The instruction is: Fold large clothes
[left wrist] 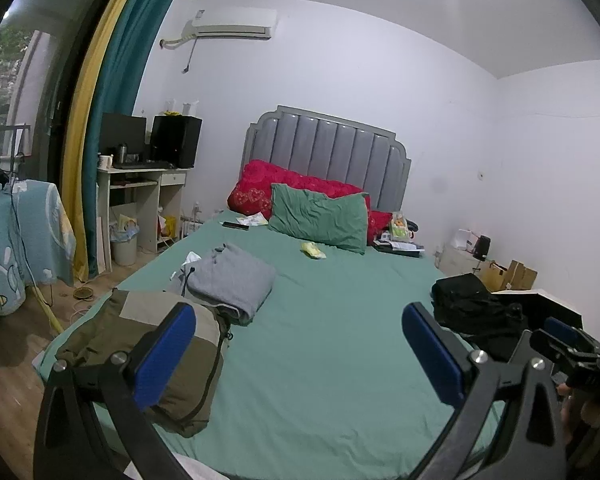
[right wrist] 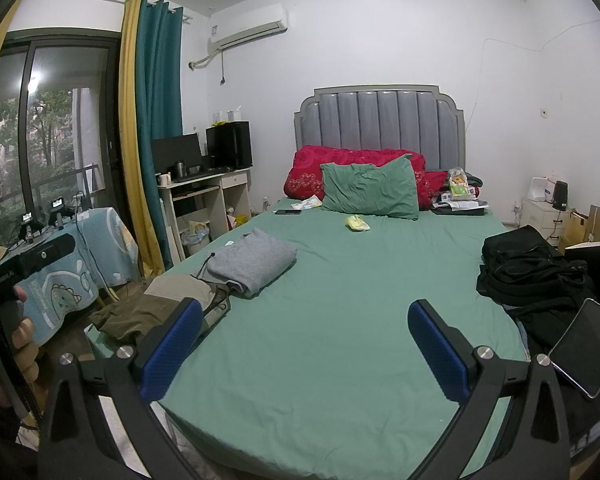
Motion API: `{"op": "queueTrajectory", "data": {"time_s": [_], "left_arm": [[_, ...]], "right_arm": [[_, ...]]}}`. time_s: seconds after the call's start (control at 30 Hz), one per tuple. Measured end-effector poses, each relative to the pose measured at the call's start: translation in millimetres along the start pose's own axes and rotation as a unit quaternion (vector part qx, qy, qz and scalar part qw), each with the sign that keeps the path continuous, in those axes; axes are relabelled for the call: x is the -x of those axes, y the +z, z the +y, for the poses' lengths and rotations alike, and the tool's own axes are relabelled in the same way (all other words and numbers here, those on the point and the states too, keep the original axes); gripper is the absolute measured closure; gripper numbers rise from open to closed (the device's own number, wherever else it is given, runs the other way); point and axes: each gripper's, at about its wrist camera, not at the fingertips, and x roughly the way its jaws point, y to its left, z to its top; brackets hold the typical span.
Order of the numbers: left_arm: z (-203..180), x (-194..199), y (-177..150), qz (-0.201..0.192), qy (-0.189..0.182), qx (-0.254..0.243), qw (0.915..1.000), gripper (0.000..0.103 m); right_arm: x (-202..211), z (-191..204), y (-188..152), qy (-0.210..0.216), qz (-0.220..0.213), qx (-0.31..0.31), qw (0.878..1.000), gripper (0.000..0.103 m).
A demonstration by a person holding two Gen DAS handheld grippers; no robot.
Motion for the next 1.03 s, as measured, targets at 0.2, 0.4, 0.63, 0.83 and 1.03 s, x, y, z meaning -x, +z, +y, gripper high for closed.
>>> {"op": "queueTrajectory", "data": {"time_s": [0.2, 0.4, 0.63, 0.83, 1.03], "left_arm": [[-1.4, 0.4, 0.0, 0.002, 0.002, -0.004, 1.0000, 0.000], [-0.6, 0.5, 0.7, 0.003, 0.001, -0.005, 1.0000, 0.000], [-0.8, 0.5, 0.6, 0.002, 0.001, -0.005, 1.0000, 0.000], [-2.3, -0.8, -0.5, 0.003, 0.002, -0.009, 1.0000, 0.000], [-5.3, -4.5, -3.1, 0.007, -0.004, -0.012, 0.9999, 0.000]], "right_arm": [[-0.2, 0.0, 0.0, 0.001, 0.001, 0.000, 1.000, 0.001], [-0.1, 1.5, -1.6, 0.002, 0.002, 0.001, 1.000, 0.001], [-0.9, 1.2, -2.8, 0.002, 0.006, 0.000, 1.000, 0.001], [-0.6, 4.1, -3.5, 0.001, 0.009, 0.001, 1.000, 0.001], [-4.3, 2.7, -4.4, 0.003, 0.015, 0.003, 1.000, 0.001]]}}
